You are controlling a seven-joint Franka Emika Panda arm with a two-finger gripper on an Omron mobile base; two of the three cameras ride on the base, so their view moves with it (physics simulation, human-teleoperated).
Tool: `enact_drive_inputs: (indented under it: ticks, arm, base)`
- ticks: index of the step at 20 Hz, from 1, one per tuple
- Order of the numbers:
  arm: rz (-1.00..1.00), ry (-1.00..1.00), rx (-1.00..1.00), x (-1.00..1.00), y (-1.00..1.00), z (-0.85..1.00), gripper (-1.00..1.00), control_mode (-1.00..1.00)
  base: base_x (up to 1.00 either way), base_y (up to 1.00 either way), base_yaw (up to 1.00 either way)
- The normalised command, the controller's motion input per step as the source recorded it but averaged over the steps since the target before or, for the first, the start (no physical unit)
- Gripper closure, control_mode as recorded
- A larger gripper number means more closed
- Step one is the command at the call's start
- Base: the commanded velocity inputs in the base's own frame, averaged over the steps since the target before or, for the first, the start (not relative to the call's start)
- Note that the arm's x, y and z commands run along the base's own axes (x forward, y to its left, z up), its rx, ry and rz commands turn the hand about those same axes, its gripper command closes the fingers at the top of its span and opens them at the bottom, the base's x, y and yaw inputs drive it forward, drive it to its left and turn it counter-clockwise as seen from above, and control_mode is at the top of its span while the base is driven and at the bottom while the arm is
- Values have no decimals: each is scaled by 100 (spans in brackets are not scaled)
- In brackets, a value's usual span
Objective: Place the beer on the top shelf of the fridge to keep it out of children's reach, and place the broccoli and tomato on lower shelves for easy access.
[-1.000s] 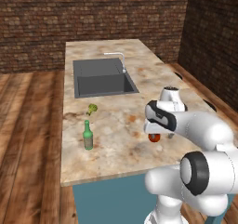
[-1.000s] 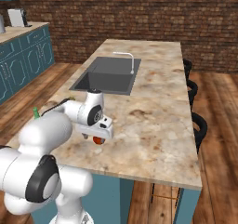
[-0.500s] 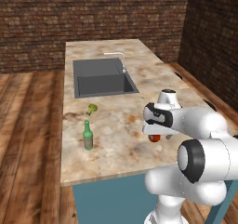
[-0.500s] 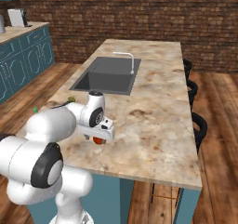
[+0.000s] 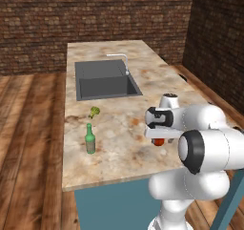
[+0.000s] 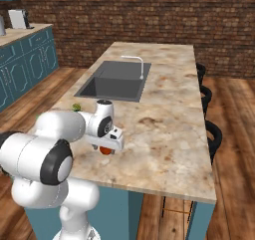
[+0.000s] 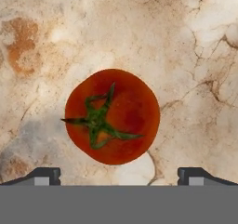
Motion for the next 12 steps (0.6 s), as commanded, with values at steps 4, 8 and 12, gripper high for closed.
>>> enact_drive_inputs:
  ticks: [4, 8, 12]
  arm:
    - [0, 0, 0, 20, 0, -11, -100, -100]
    - [0, 0, 0, 21, 0, -13, -100, -100]
    - [0, 0, 0, 18, 0, -15, -100, -100]
  base:
    - [0, 0, 0]
    - [0, 0, 0]
    - [0, 0, 0]
